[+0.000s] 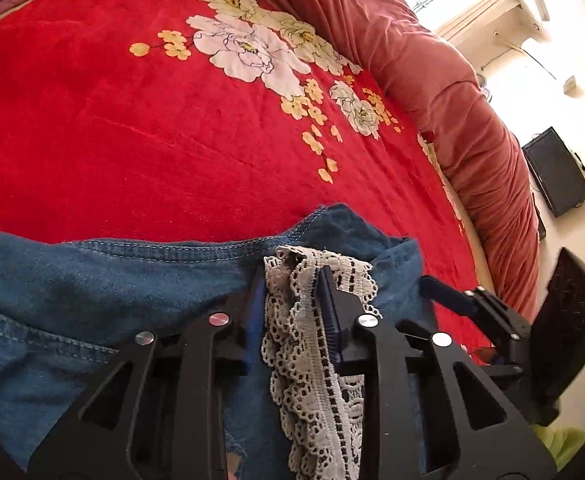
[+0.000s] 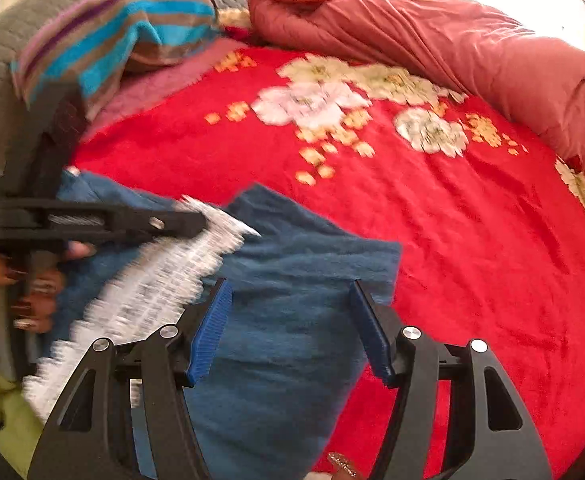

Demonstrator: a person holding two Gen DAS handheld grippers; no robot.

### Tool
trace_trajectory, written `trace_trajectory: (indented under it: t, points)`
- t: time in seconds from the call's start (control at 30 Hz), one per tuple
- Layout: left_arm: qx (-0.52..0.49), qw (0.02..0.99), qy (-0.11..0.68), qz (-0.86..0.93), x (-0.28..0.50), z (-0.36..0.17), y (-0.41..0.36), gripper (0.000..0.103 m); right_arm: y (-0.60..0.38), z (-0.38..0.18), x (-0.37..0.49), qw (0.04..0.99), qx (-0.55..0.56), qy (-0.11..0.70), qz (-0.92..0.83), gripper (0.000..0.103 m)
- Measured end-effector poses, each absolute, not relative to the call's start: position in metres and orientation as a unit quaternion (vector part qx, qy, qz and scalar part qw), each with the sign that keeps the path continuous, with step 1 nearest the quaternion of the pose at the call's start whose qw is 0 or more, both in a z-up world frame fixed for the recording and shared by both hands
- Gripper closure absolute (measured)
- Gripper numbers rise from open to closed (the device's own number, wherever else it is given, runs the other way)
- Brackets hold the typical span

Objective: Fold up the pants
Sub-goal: 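Lift the lace-trimmed leg with both grippers and fold it over onto the other leg, then open the right gripper, then the left, laying the lace hem on the denim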

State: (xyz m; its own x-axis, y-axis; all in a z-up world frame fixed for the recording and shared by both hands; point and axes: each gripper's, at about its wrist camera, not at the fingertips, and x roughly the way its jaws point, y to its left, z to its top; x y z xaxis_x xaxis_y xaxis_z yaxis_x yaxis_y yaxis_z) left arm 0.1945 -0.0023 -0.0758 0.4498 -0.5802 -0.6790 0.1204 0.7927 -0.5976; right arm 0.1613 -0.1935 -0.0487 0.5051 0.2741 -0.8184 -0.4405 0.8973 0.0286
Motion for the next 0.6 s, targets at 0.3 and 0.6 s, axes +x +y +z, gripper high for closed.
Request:
trace_trajectory:
  t: [0.3, 0.6]
  points:
    - [-0.194, 0.865, 0.412, -0.211, 0.190, -0.034, 0.001, 0.094, -0.185, -0.040, 0.170, 0.870, -0.093, 0.433, 0.217, 0.043]
    - [-0.181, 0.855, 0.450, -0.181, 0.197, -0.064, 0.009, 0.085, -0.186, -0.063, 0.178, 0.861, -0.094, 0.457, 0.203, 0.043]
